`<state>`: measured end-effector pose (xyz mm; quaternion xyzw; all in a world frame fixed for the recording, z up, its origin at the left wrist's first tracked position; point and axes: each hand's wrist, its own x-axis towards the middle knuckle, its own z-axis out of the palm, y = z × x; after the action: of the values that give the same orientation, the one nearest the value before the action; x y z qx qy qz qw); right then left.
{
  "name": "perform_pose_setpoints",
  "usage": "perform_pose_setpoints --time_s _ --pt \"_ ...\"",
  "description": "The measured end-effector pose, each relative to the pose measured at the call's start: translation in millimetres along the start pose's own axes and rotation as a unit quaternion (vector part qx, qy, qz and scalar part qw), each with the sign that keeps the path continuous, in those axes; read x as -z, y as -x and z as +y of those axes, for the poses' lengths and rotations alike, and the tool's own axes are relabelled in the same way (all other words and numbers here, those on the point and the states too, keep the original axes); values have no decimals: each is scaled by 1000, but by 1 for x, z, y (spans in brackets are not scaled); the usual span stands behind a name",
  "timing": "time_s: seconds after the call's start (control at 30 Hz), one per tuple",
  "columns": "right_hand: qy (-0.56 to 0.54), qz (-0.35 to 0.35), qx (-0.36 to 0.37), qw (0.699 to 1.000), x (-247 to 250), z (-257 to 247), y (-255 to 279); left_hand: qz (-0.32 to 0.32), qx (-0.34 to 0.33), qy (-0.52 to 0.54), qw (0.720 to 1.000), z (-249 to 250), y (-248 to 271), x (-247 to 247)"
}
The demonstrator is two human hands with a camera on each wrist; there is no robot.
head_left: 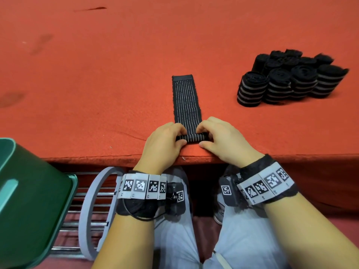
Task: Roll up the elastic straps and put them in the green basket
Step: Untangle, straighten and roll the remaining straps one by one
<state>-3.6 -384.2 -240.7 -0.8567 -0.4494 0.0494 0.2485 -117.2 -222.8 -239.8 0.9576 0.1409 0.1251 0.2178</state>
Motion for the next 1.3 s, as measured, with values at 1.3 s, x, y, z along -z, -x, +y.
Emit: perform_pose_setpoints --time_s 1.3 --pt "-39 -9 -19 999 3 1 6 23 -31 69 997 3 9 -2"
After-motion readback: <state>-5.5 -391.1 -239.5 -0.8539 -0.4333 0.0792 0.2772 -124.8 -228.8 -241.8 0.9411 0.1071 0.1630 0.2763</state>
